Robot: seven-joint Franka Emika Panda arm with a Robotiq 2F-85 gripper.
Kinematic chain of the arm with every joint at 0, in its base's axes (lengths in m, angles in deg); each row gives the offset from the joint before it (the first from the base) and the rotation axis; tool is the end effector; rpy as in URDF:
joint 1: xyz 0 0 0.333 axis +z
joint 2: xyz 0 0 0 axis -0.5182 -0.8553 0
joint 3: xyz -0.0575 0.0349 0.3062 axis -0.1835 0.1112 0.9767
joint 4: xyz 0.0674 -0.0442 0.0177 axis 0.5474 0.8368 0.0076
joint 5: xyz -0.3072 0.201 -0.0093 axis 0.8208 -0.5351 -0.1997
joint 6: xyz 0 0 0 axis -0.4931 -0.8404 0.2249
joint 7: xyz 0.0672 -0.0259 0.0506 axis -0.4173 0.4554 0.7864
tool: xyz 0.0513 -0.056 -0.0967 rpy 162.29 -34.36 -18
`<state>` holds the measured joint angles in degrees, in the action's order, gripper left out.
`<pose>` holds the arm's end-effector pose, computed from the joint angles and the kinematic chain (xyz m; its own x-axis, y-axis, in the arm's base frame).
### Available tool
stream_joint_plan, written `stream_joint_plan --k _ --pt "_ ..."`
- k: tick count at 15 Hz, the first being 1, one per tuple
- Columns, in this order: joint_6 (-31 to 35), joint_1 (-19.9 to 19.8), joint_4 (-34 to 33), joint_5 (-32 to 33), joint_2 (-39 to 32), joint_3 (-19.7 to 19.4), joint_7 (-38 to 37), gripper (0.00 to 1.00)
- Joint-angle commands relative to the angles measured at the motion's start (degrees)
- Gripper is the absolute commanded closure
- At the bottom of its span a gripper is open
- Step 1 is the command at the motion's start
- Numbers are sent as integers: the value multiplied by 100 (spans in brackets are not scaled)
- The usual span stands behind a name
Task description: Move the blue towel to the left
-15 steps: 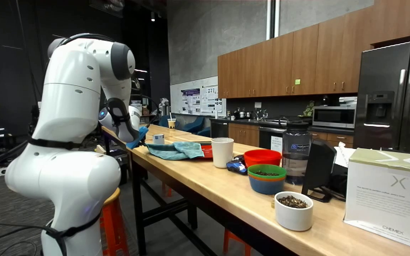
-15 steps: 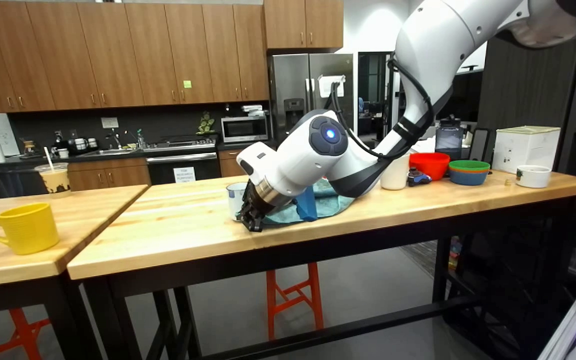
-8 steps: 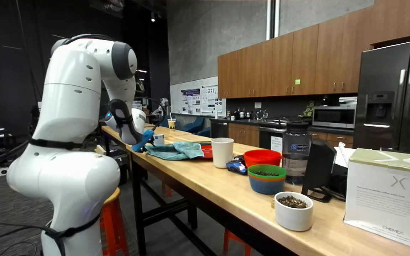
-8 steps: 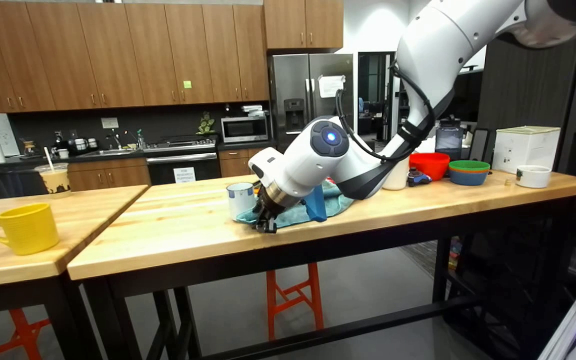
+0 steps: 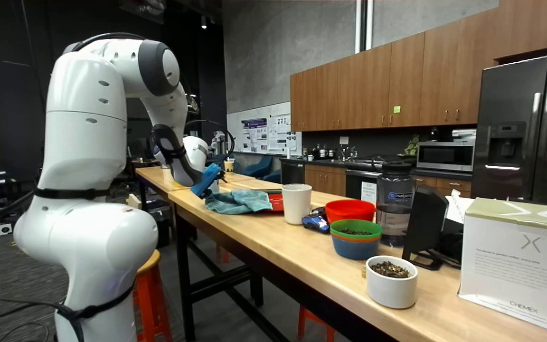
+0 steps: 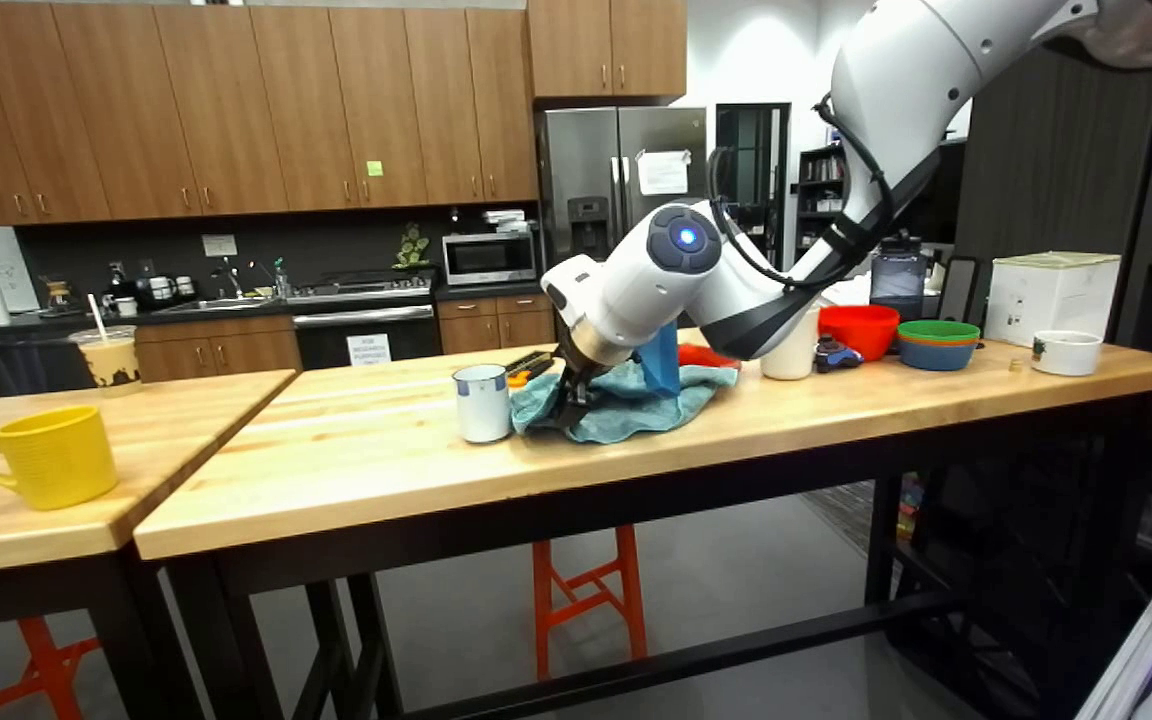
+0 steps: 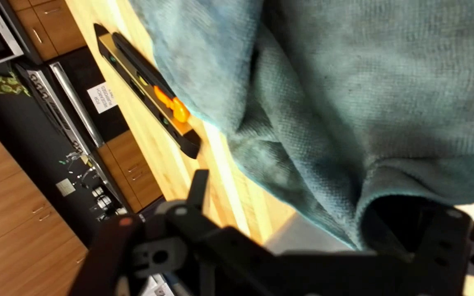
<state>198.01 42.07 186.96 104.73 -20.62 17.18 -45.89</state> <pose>0.5010 0.2748 0.3799 0.2975 0.8824 0.3645 0.5010 -0.4693 0.7272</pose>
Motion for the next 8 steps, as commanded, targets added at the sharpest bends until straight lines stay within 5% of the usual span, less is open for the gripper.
stream_joint_plan --k 1,8 --pt "311 -324 142 -486 446 -215 335 0" --pt "487 -915 17 -3059 1001 -643 2475 0"
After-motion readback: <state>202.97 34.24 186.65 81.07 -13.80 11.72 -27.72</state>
